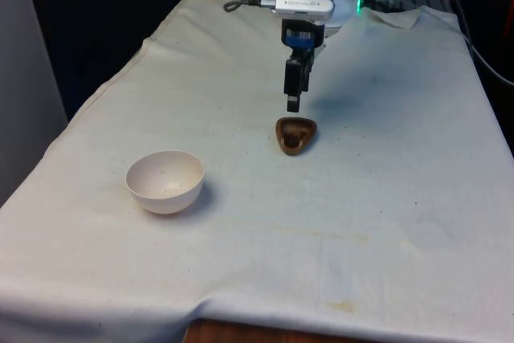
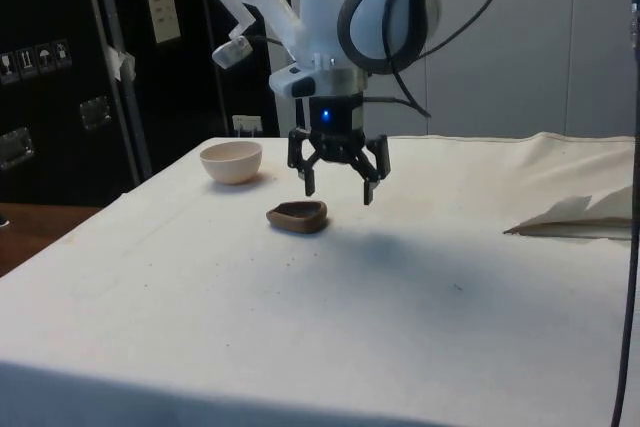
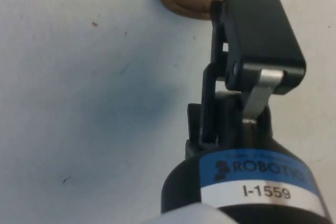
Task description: Pour the coffee beans from the cup into the bowl.
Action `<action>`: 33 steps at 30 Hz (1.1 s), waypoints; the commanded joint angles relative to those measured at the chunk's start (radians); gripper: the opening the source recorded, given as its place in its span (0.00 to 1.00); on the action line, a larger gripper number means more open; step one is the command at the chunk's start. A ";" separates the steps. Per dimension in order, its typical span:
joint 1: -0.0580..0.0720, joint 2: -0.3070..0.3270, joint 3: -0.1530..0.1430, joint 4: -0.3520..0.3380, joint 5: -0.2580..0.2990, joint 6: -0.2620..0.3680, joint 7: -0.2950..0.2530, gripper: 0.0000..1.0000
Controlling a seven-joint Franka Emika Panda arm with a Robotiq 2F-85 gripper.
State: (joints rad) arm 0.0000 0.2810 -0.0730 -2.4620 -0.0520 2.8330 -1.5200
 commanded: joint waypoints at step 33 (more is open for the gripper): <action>0.001 0.063 -0.007 0.037 -0.002 0.020 -0.164 1.00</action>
State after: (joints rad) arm 0.0010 0.3440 -0.0800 -2.4250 -0.0540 2.8530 -1.6840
